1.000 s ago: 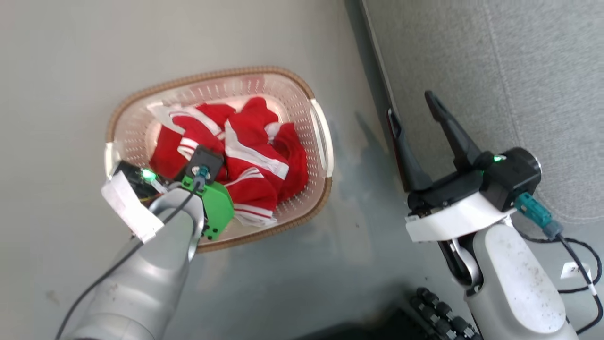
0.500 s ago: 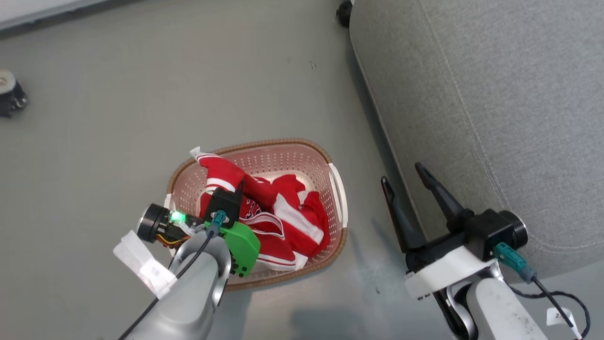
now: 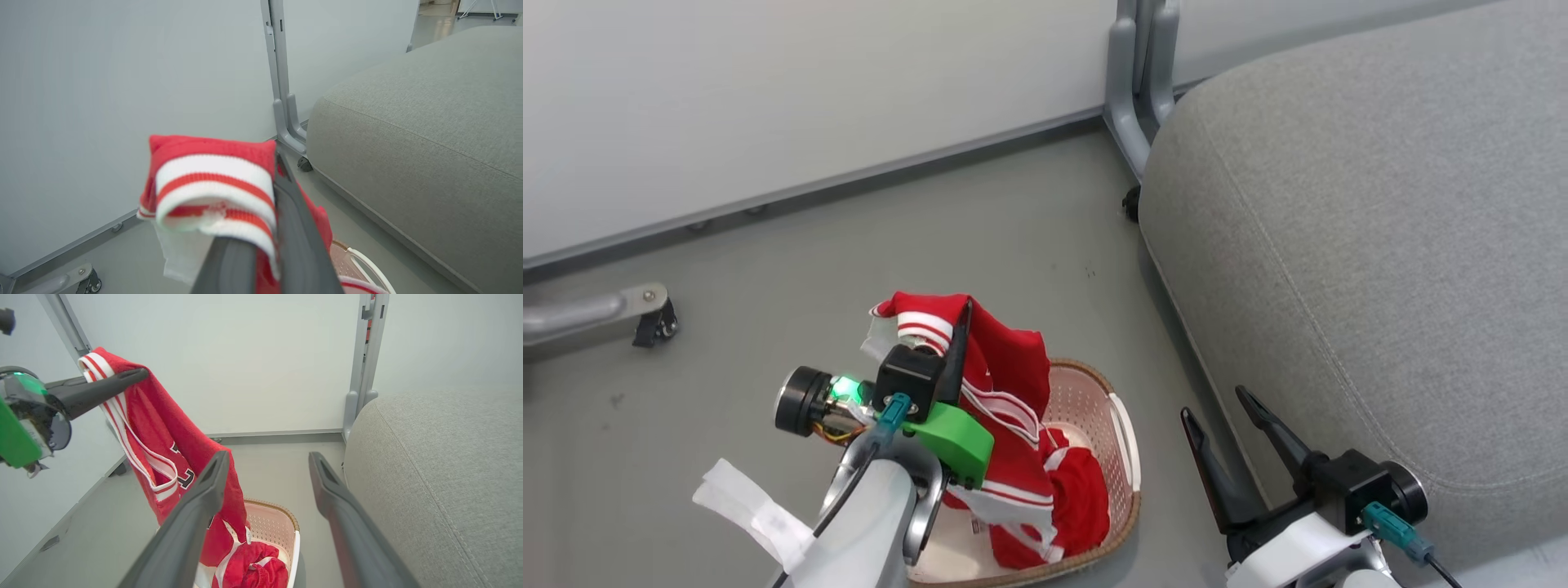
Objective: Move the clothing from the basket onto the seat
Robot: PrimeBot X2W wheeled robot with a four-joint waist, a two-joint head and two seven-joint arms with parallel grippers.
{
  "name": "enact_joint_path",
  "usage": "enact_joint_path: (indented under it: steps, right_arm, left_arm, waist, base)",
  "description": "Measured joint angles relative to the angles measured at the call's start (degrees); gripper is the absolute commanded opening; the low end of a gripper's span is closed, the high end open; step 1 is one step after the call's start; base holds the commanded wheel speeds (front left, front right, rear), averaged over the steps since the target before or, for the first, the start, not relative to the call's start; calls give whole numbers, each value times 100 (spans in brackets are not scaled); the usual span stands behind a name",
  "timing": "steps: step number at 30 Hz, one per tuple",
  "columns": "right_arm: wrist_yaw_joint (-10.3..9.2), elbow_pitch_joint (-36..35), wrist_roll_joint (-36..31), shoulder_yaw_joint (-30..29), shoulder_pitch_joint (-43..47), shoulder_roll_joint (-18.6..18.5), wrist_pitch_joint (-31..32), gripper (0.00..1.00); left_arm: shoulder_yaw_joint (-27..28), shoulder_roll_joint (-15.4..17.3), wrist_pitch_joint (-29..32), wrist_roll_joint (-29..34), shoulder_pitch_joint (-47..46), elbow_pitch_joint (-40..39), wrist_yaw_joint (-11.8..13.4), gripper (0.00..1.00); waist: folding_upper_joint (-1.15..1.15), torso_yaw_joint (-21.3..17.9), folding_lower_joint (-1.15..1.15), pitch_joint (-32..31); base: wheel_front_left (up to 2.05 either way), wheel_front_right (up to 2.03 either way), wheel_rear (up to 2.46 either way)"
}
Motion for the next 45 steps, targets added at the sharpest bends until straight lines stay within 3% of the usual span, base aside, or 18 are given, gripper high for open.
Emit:
enact_joint_path:
  steps: [10, 24, 29, 41, 42, 43, 44, 45]
  right_arm:
    - [0, -66, -46, 52, 80, -1, -1, 100]
    - [0, -201, -176, 97, -147, -1, -1, 100]
    - [0, 15, -191, 92, -261, -1, -1, 100]
    - [0, 827, -210, 328, -354, -88, -9, 100]
    - [0, 882, -179, 380, -355, -93, -9, 93]
    - [0, 915, -152, 411, -356, -102, -9, 56]
    - [0, 948, -125, 468, -363, -111, -9, 42]
    - [0, 976, -115, 552, -376, -138, -9, 11]
  left_arm:
    - [-176, 11, 0, 169, 4, -923, -115, 0]
    - [-1131, -63, 0, 248, 127, -1423, -412, 0]
    - [-1516, -78, 0, 194, 46, -1684, -563, 0]
    - [-1813, -82, 62, -81, -124, -2290, -508, 0]
    - [-1815, -82, 67, -96, -127, -2305, -506, 0]
    - [-1817, -80, 68, -96, -130, -2313, -505, 0]
    - [-1819, -77, 70, -96, -131, -2317, -502, 0]
    - [-1823, -69, 85, -96, -132, -2314, -501, 0]
  waist:
    - [0, 40, 0, -608]
    - [0, 159, 0, -495]
    - [0, 255, 0, -421]
    - [0, 409, 0, -359]
    - [0, 412, 0, -358]
    - [0, 414, 0, -354]
    - [0, 416, 0, -347]
    - [0, 419, 0, -341]
  base:
    - [0, 0, 0]
    - [0, 0, 0]
    - [0, 0, 0]
    - [0, 0, 0]
    - [0, 0, 0]
    - [0, 0, 0]
    - [0, 0, 0]
    - [0, 0, 0]
